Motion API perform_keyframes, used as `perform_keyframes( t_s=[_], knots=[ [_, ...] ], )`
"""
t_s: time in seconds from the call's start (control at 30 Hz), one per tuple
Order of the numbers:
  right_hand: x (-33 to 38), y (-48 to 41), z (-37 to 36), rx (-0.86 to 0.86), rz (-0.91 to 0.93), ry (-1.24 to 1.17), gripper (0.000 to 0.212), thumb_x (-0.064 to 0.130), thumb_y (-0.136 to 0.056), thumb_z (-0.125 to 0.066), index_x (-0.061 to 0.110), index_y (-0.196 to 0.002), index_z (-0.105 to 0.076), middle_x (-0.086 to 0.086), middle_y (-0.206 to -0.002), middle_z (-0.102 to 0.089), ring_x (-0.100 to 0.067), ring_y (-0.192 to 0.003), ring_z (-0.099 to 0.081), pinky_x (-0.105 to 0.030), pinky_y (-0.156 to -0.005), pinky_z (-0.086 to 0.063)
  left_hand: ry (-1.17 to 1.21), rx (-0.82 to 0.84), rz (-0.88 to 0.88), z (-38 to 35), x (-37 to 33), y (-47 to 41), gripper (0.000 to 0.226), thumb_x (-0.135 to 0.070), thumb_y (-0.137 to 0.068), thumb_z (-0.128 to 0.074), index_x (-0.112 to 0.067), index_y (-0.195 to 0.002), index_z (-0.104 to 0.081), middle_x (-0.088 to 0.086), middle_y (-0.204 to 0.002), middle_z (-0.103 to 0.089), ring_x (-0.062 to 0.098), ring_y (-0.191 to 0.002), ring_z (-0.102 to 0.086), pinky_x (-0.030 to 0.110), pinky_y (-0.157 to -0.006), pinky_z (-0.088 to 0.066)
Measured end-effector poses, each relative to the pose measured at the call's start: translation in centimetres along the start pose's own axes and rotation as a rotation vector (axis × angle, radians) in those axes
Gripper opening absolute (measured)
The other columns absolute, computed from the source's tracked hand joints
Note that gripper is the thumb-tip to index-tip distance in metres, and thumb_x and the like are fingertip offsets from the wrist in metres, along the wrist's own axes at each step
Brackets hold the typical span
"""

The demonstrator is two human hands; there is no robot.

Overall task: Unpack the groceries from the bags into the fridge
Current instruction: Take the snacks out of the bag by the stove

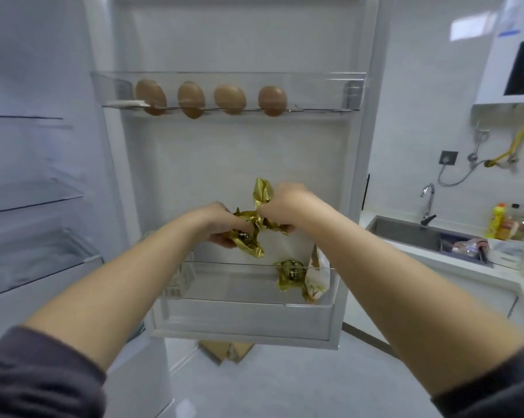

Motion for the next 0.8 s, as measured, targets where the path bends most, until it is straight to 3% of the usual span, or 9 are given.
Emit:
perform_keyframes(
  t_s=[0.13, 0.23, 0.37, 0.47, 0.53, 0.57, 0.67, 0.7, 0.8],
  knots=[
    [-0.6, -0.5, -1.8, 0.075, -0.066, 0.149, 0.025, 0.019, -0.096, -0.048, 0.009, -0.073, -0.046, -0.005, -0.071, -0.05, -0.017, -0.057, -0.049, -0.026, -0.051, -0.042, -0.037, 0.137, 0.044, -3.4, 1.2, -2.0, 0.035, -0.016, -0.079, -0.079, 0.005, -0.103, -0.063, 0.016, -0.099, -0.072, 0.02, -0.078, -0.07, 0.027, -0.066, -0.061],
    [-1.3, -0.5, -3.5, 0.133, -0.106, 0.245, 0.027, 0.018, -0.097, -0.045, 0.008, -0.072, -0.044, -0.006, -0.07, -0.047, -0.018, -0.055, -0.046, -0.026, -0.047, -0.039, -0.098, 0.204, 0.076, -5.6, 2.3, -2.7, 0.026, -0.016, -0.079, -0.08, -0.001, -0.092, -0.062, 0.013, -0.096, -0.07, 0.02, -0.076, -0.068, 0.03, -0.073, -0.06],
    [-1.6, -0.2, -5.4, 0.226, -0.139, 0.3, 0.018, 0.02, -0.1, -0.043, 0.004, -0.094, -0.049, -0.007, -0.074, -0.046, -0.019, -0.061, -0.049, -0.03, -0.063, -0.047, -0.131, 0.273, 0.135, -7.3, 3.7, -3.2, 0.022, -0.014, -0.084, -0.075, -0.001, -0.094, -0.06, 0.013, -0.101, -0.068, 0.026, -0.093, -0.067, 0.034, -0.087, -0.056],
    [-1.9, 0.5, -6.2, 0.306, -0.172, 0.287, 0.026, 0.023, -0.101, -0.045, 0.004, -0.118, -0.051, -0.009, -0.089, -0.053, -0.025, -0.092, -0.062, -0.032, -0.082, -0.052, -0.161, 0.306, 0.175, -7.9, 4.5, -3.4, 0.031, -0.016, -0.086, -0.073, 0.002, -0.108, -0.062, 0.016, -0.115, -0.068, 0.028, -0.105, -0.068, 0.035, -0.092, -0.055],
    [-2.2, 0.9, -6.6, 0.353, -0.183, 0.306, 0.037, 0.023, -0.102, -0.045, 0.002, -0.133, -0.048, -0.012, -0.104, -0.053, -0.029, -0.111, -0.058, -0.034, -0.092, -0.049, -0.169, 0.329, 0.188, -8.5, 4.8, -3.4, 0.027, -0.016, -0.088, -0.071, 0.003, -0.106, -0.063, 0.016, -0.117, -0.068, 0.027, -0.107, -0.067, 0.034, -0.093, -0.054],
    [-2.3, 1.1, -6.8, 0.375, -0.182, 0.33, 0.038, 0.021, -0.102, -0.045, 0.002, -0.135, -0.047, -0.012, -0.105, -0.054, -0.03, -0.11, -0.058, -0.033, -0.089, -0.049, -0.157, 0.345, 0.192, -8.8, 4.8, -3.3, 0.022, -0.016, -0.089, -0.069, 0.002, -0.101, -0.064, 0.015, -0.118, -0.067, 0.027, -0.109, -0.066, 0.033, -0.095, -0.053],
    [-2.9, 1.1, -7.2, 0.416, -0.176, 0.428, 0.024, 0.017, -0.102, -0.045, 0.006, -0.122, -0.052, -0.006, -0.082, -0.048, -0.023, -0.076, -0.052, -0.027, -0.065, -0.045, -0.11, 0.39, 0.214, -9.6, 4.8, -3.2, 0.015, -0.013, -0.092, -0.066, -0.001, -0.084, -0.061, 0.015, -0.122, -0.065, 0.028, -0.112, -0.064, 0.034, -0.099, -0.05],
    [-3.0, 1.0, -7.1, 0.409, -0.183, 0.437, 0.021, 0.017, -0.102, -0.045, 0.007, -0.12, -0.052, -0.005, -0.078, -0.044, -0.022, -0.074, -0.049, -0.027, -0.065, -0.044, -0.091, 0.408, 0.226, -9.9, 4.9, -3.2, 0.015, -0.012, -0.092, -0.065, 0.0, -0.083, -0.061, 0.016, -0.122, -0.065, 0.03, -0.112, -0.064, 0.035, -0.099, -0.05],
    [-3.3, 0.9, -6.6, 0.373, -0.202, 0.396, 0.03, 0.015, -0.102, -0.044, 0.003, -0.128, -0.052, -0.007, -0.081, -0.044, -0.026, -0.091, -0.051, -0.031, -0.084, -0.046, -0.03, 0.432, 0.261, -10.1, 4.9, -3.5, 0.015, -0.008, -0.094, -0.061, 0.005, -0.087, -0.062, 0.019, -0.122, -0.065, 0.033, -0.111, -0.065, 0.037, -0.099, -0.051]
  ],
)
Point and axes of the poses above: each hand's wrist, its own y-axis away from the middle knuckle, its own z-axis out of the back of the hand, x = y × z, the point moved 10 cm from there along -y, towards the middle knuckle
